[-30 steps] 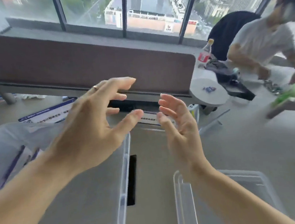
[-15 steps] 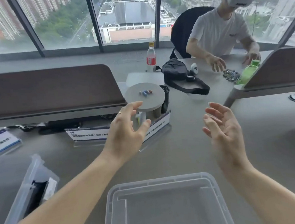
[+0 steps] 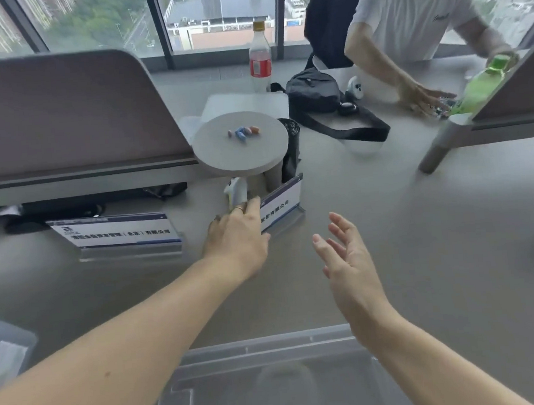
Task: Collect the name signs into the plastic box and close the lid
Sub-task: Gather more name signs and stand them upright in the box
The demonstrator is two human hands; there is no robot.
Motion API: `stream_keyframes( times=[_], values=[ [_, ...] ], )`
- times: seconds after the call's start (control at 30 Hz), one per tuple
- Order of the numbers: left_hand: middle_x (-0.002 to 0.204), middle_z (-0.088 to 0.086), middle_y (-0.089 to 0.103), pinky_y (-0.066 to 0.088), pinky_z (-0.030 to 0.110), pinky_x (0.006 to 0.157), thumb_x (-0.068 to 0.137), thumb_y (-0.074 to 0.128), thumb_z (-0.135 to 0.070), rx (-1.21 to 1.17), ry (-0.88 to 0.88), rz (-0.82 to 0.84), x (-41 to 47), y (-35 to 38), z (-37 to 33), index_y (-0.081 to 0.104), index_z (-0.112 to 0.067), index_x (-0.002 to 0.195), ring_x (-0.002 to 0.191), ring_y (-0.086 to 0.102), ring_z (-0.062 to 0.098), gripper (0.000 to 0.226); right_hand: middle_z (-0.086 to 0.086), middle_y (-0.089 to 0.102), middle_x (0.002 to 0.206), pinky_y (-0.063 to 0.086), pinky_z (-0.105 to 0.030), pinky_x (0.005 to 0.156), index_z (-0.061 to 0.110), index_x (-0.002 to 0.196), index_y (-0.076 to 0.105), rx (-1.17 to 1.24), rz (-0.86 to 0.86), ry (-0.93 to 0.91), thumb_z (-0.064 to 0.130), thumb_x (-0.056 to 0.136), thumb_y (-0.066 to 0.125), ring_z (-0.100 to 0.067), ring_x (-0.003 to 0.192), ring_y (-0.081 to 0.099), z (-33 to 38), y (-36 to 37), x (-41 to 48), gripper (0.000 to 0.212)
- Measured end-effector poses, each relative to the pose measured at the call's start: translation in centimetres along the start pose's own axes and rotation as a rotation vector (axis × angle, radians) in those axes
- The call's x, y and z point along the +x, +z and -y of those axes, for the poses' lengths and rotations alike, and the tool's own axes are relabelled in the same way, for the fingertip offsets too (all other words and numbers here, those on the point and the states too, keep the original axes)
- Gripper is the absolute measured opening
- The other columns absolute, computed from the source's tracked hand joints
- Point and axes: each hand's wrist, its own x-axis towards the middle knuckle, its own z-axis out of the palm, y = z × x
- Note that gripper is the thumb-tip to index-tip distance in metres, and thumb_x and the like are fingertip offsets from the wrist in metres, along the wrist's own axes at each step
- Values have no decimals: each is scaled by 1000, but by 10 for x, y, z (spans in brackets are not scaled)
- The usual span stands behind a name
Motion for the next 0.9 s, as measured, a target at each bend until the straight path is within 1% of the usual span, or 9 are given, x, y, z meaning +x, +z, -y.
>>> stream_keyframes(
  times=[0.1, 0.17, 0.3, 0.47, 0.6, 0.7, 0.77, 0.83, 0.9],
  values=[
    [122, 10, 66, 44, 41, 74, 95, 45, -4, 75, 38, -125, 6, 7, 8, 44, -20, 140, 103, 65, 39, 48, 8, 41, 153, 38, -46, 117, 36, 151, 36, 1, 20, 95, 36, 99, 58, -11, 138, 44, -12, 19, 16, 56],
    [109, 13, 70, 44, 39, 68, 92, 45, 2, 7, 24, -148, 11, 7, 13, 53, -18, 130, 94, 67, 40, 44, 2, 42, 152, 39, -46, 116, 31, 153, 34, 29, 13, 201, 37, 99, 58, -14, 137, 46, -19, 29, 24, 60],
    [109, 14, 73, 52, 41, 78, 95, 54, -7, -150, -8, -154, 9, 3, 20, 62, -25, 129, 98, 67, 40, 40, 0, 50, 147, 42, -46, 114, 27, 152, 36, 120, -18, 368, 42, 96, 61, -18, 129, 52, -33, 43, 27, 64],
    [100, 1, 77, 58, 42, 80, 99, 52, -18, -352, 73, -240, -10, -17, 30, 65, -32, 122, 93, 70, 28, 29, -3, 56, 138, 51, -48, 105, 22, 148, 41, 378, -23, 402, 36, 99, 60, -25, 122, 59, -15, 50, 23, 54],
    [102, -12, 77, 60, 33, 81, 100, 53, -16, -534, 133, -279, -39, -54, 37, 68, -31, 120, 94, 73, 9, 29, -8, 68, 130, 53, -56, 101, 19, 126, 62, 575, 43, 341, 37, 98, 59, -40, 112, 69, 21, 50, 13, 33],
    [104, -16, 75, 52, 7, 69, 101, 53, -10, -620, 154, -295, -68, -78, 42, 69, -27, 122, 84, 68, -9, 31, -14, 74, 121, 56, -57, 95, 15, 121, 66, 620, 98, 257, 31, 100, 57, -44, 107, 71, 45, 50, -3, 28],
    [104, -17, 75, 45, 0, 64, 101, 53, -8, -664, 156, -300, -87, -93, 43, 69, -25, 122, 74, 63, -16, 31, -13, 76, 117, 61, -54, 87, 15, 123, 67, 581, 113, 206, 26, 100, 57, -41, 103, 74, 59, 53, -16, 27],
    [102, -18, 75, 45, 0, 65, 101, 53, -8, -660, 158, -307, -100, -111, 45, 70, -27, 121, 73, 62, -16, 32, -11, 77, 114, 64, -49, 79, 18, 123, 67, 533, 115, 161, 25, 100, 56, -38, 99, 75, 74, 58, -31, 27],
    [104, -19, 75, 55, 12, 76, 101, 52, -13, -622, 160, -325, -111, -133, 49, 69, -30, 121, 88, 68, -9, 31, -9, 78, 111, 65, -45, 74, 18, 123, 67, 515, 120, 132, 24, 100, 56, -36, 95, 77, 93, 64, -44, 27]
  ],
)
